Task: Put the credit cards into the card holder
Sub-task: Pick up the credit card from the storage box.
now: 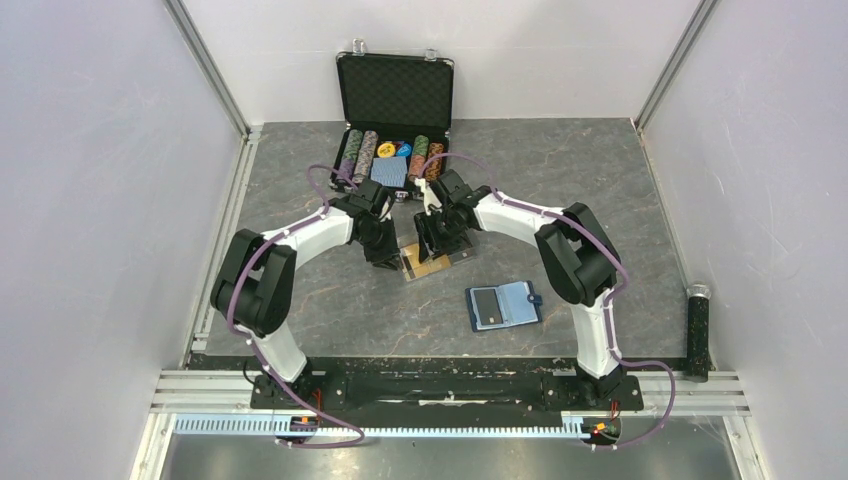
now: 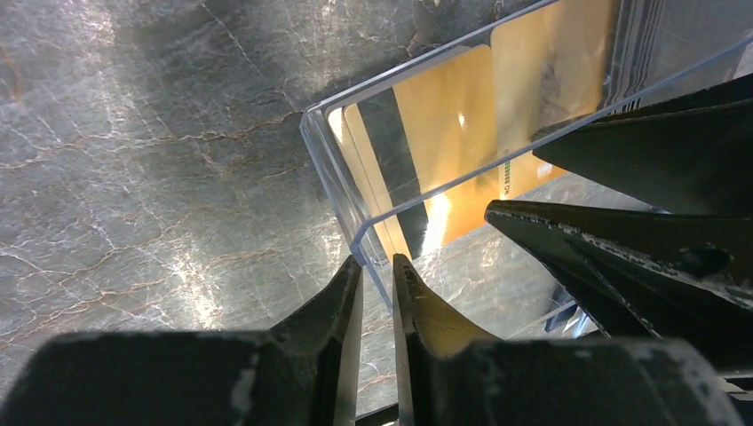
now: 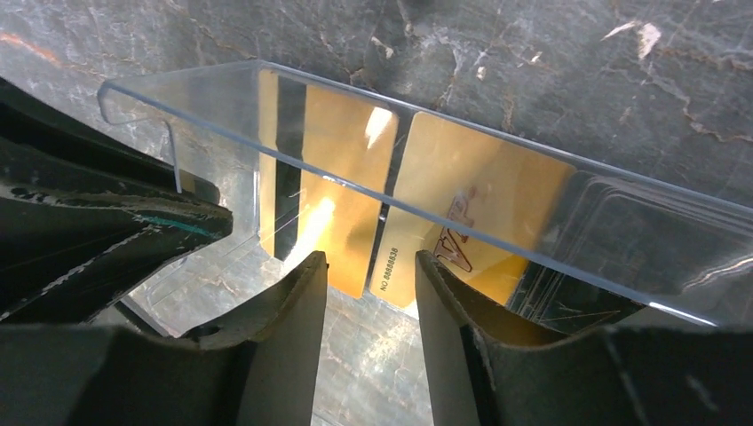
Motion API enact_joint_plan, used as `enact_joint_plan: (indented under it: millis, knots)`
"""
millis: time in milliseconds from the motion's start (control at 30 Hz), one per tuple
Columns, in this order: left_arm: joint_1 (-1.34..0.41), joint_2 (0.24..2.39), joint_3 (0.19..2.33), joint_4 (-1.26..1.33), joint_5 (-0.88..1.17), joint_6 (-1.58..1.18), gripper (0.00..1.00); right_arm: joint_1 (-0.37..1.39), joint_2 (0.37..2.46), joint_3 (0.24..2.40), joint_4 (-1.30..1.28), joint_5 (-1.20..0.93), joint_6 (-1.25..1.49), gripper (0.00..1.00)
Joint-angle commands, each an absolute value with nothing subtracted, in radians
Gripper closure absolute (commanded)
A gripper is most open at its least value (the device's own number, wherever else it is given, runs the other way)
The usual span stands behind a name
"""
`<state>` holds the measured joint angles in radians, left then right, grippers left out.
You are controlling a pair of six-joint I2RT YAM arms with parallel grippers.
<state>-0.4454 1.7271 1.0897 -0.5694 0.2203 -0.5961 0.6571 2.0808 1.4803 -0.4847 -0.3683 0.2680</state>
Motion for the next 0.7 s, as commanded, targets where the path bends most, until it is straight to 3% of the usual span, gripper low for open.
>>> enact_joint_plan:
  millis: [0,400,667]
  knots:
    - [-0.444,1.737,1.074,-0.52,0.251,-0.636,0.78,0.669,2.111,1.475,-0.467,-0.325,0.254,0.57]
    - [-0.444,1.736,1.066,-0.507,0.271,-0.642,0.85,0.693,2.185,1.489,-0.464,-0.377,0.272,0.64]
    - [-0.446,1.739,1.062,-0.504,0.277,-0.641,0.87,0.694,2.178,1.489,-0.441,-0.456,0.3,0.84]
